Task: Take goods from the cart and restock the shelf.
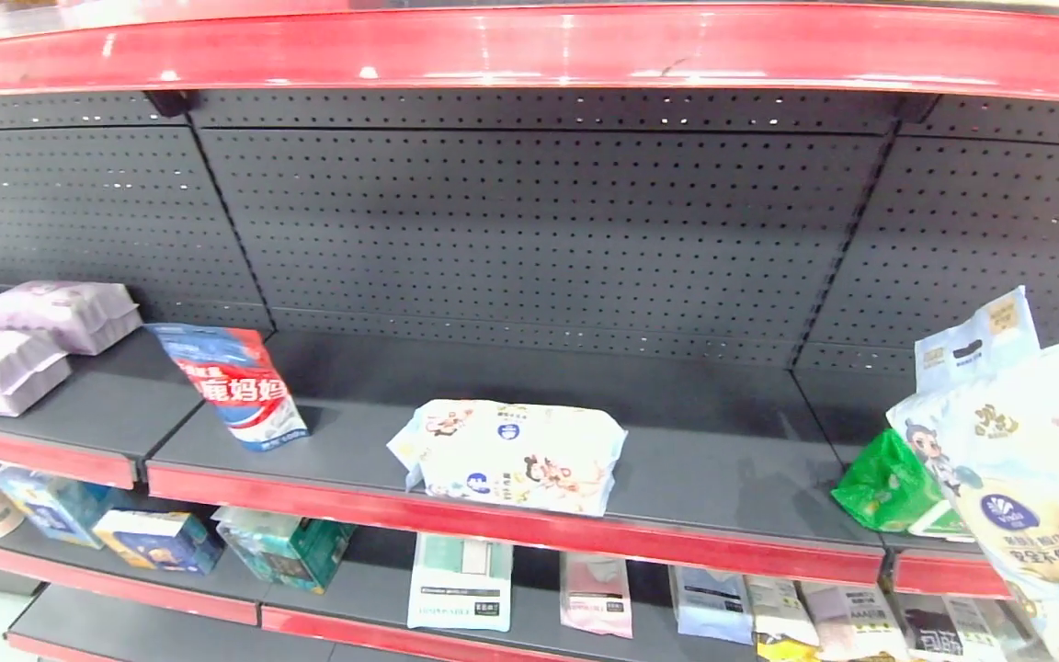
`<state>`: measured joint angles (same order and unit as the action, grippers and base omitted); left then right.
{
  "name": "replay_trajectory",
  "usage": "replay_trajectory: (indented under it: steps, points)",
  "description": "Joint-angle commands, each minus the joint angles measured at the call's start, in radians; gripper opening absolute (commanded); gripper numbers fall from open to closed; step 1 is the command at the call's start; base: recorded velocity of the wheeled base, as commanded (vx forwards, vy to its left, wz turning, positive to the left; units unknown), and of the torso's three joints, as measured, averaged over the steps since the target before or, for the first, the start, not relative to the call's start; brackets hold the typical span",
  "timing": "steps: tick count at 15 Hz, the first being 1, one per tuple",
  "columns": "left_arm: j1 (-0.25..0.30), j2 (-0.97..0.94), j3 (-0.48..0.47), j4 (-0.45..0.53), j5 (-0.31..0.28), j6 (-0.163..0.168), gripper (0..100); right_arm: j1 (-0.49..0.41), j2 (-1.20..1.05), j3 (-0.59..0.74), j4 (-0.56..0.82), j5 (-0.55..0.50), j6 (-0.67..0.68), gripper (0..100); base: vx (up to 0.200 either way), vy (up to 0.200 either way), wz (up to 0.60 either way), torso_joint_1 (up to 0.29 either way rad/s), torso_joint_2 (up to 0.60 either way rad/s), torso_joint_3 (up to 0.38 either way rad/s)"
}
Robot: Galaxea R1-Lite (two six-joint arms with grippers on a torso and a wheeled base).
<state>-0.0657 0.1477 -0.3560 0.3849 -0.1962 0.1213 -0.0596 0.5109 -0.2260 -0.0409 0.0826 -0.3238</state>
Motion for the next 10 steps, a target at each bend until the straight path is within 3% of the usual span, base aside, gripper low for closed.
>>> replay_trajectory:
  steps: [1,4,6,8,9,10]
  points:
    - [0.000,-0.023,0.020,-0.006,-0.002,0.000,100,0.007,0.005,-0.003,0.001,-0.001,0.000,0,0.000,0.000,0.60,-0.002,0.00,0.007]
    - [0.000,-0.056,0.032,-0.012,0.004,-0.006,100,0.038,0.063,-0.058,-0.001,-0.001,-0.012,0,0.000,0.000,0.00,0.000,0.00,0.000]
    - [0.000,-0.056,0.040,-0.052,0.020,-0.052,100,0.103,0.187,-0.151,-0.007,0.023,-0.020,0,0.000,0.000,0.00,0.000,0.00,0.000]
    - [0.000,-0.057,0.086,-0.061,0.101,-0.092,100,0.126,0.313,-0.211,-0.014,0.029,-0.018,0,0.000,0.000,0.00,0.000,0.00,0.000]
    - [0.000,-0.057,0.100,-0.070,0.130,-0.097,100,0.132,0.345,-0.230,-0.016,0.029,-0.017,0,0.000,0.000,0.00,0.000,0.00,0.000]
    - [0.000,-0.057,0.152,-0.123,0.192,-0.109,100,0.144,0.423,-0.283,-0.019,0.029,-0.012,0,0.000,0.000,0.00,0.000,0.00,0.000]
